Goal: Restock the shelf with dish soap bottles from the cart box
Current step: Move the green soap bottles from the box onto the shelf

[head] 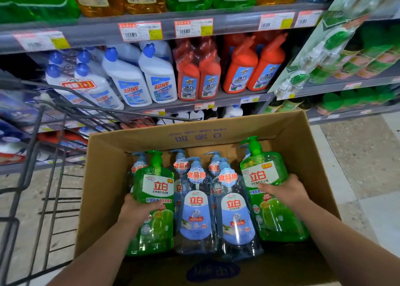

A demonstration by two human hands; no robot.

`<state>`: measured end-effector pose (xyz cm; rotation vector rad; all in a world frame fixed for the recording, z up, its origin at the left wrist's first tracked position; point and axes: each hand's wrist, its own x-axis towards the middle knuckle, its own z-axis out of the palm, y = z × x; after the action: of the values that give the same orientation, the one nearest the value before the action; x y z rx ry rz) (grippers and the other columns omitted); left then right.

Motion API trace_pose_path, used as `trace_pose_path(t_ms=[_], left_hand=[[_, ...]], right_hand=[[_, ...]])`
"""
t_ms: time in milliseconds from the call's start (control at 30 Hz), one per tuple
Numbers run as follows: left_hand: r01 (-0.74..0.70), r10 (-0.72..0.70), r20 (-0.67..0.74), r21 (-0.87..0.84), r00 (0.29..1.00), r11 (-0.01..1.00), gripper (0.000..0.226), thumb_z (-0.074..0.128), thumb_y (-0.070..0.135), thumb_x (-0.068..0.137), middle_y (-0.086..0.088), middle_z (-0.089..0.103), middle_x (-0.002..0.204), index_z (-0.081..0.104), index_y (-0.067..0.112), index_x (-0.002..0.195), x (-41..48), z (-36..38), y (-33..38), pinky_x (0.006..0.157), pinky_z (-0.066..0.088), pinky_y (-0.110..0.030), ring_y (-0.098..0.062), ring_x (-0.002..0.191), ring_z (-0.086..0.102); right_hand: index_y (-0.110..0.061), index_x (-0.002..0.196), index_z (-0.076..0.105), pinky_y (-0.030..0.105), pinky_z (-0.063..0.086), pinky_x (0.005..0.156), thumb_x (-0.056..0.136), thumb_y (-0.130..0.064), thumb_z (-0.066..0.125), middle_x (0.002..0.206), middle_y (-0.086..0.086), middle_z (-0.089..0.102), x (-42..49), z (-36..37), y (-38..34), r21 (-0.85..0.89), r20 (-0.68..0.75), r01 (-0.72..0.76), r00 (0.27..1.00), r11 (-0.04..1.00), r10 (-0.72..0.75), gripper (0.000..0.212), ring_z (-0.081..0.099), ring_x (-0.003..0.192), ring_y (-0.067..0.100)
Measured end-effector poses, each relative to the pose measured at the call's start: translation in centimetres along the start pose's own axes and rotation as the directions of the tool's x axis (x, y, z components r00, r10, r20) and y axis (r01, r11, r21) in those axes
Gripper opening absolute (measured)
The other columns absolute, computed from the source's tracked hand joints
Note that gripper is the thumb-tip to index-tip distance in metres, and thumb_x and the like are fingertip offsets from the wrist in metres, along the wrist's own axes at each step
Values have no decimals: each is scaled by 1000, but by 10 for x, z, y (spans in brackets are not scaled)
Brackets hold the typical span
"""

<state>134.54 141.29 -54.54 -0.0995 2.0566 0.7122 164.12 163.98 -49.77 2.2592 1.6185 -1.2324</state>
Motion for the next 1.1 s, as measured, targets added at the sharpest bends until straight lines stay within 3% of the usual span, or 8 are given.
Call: trace_pose_path(t_ms=[100,300,433,533,733,833,900,1100], left_hand=[[-48,48,41,-9,998,999,78,90,18,56,-15,67,109,52,8,123,-7,-4,7,86,53,-49,-33,93,66],[-185,189,83,-56,978,981,56,88,13,60,-15,71,101,63,9,109,-25,-16,28,87,53,-50,-34,89,68],[-271,279,79,-100,957,958,42,89,14,57,-7,73,88,68,17,93,-46,-24,37,67,54,-31,-24,77,69],[-295,309,70,-160,949,942,50,90,13,55,-9,72,93,64,13,98,-60,-30,45,57,49,-26,-22,77,68],[-400,406,-55,-329,912,855,52,90,11,53,1,69,80,52,21,87,-109,-50,51,55,50,-27,-16,71,67],[-446,442,-106,-391,891,805,57,88,6,57,-12,72,95,57,9,105,-139,-59,51,77,57,-46,-30,85,69],[-477,462,-152,-446,874,757,52,85,2,60,-15,73,97,60,9,105,-162,-66,47,83,55,-51,-32,85,70],[-558,481,-292,-540,826,630,36,81,3,67,-20,71,100,61,10,95,-238,-82,26,86,52,-58,-38,91,68]], right_hand=[[-16,99,40,33,46,76,52,-38,89,94,3,57,-12,1,-6,0,-3,65,998,998,-65,72,55,84,22],[-13,107,46,43,53,87,49,-37,90,102,5,63,-41,-6,-30,93,-9,171,985,981,-171,77,63,95,26],[-12,107,49,42,54,87,47,-36,91,101,4,65,-65,-12,-51,229,-37,226,974,947,-224,77,65,93,24],[-10,111,56,41,55,85,50,-31,91,101,4,69,-79,-16,-65,341,-6,284,954,896,-300,74,68,90,21],[-14,99,71,35,55,83,59,-26,87,95,7,74,-121,-33,-94,372,-19,491,853,788,-522,45,70,84,19],[-25,83,71,33,53,80,61,-24,87,88,1,74,-144,-42,-98,385,-11,583,777,715,-629,28,68,80,14],[-29,77,68,34,53,80,59,-22,87,84,-3,73,-158,-50,-97,426,-2,615,734,663,-679,27,68,79,13],[-24,76,67,11,47,44,60,-17,87,64,-15,71,-204,-71,-91,535,33,670,592,514,-805,26,66,54,-4]])
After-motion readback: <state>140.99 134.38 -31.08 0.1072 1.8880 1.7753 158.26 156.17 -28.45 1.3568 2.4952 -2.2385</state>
